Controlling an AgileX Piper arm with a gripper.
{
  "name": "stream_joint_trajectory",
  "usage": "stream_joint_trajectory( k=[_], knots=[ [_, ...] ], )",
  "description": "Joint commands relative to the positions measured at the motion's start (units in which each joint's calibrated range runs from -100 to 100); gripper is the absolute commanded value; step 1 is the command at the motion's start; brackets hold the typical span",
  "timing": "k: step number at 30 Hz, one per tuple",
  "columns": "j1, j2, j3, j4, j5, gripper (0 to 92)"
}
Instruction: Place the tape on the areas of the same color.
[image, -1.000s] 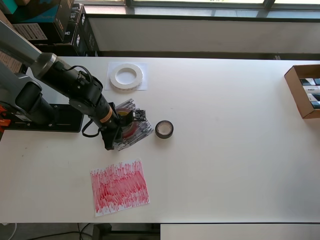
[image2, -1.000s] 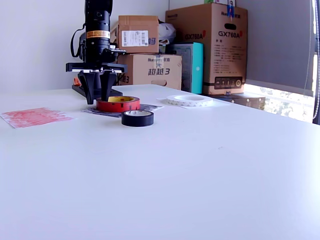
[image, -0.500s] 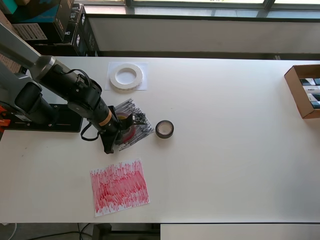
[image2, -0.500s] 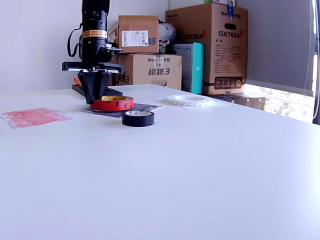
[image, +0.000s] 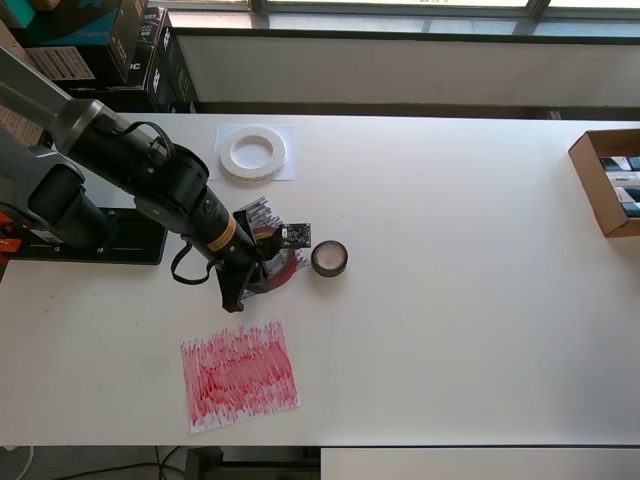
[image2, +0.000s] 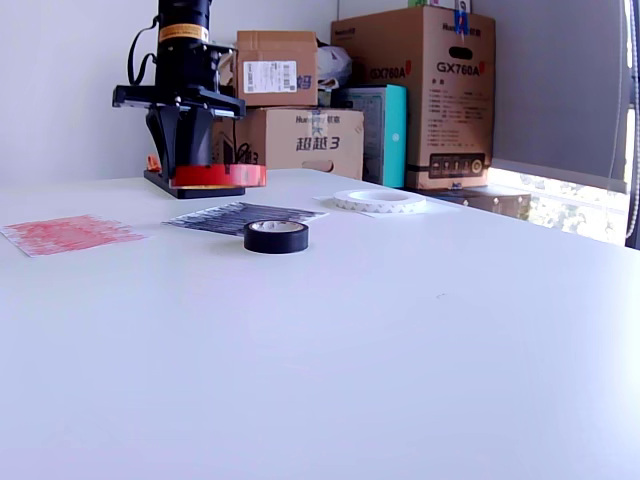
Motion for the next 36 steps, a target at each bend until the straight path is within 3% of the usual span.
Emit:
stream_joint_trajectory(
  k=[1, 12, 19, 25, 36],
  knots=[
    [-4.2, -2.9, -3.3, -0.1, 1.1, 0.2],
    [-23.0, 2.2, -4.9, -0.1, 0.8, 0.2],
    [-30.5, 10.9, -9.5, -0.1, 0.6, 0.2],
    [-32.3, 17.8, -15.4, 0.5, 0.5, 0.2],
    [-28.2, 19.8, -17.8, 0.6, 1.0, 0.2]
  ],
)
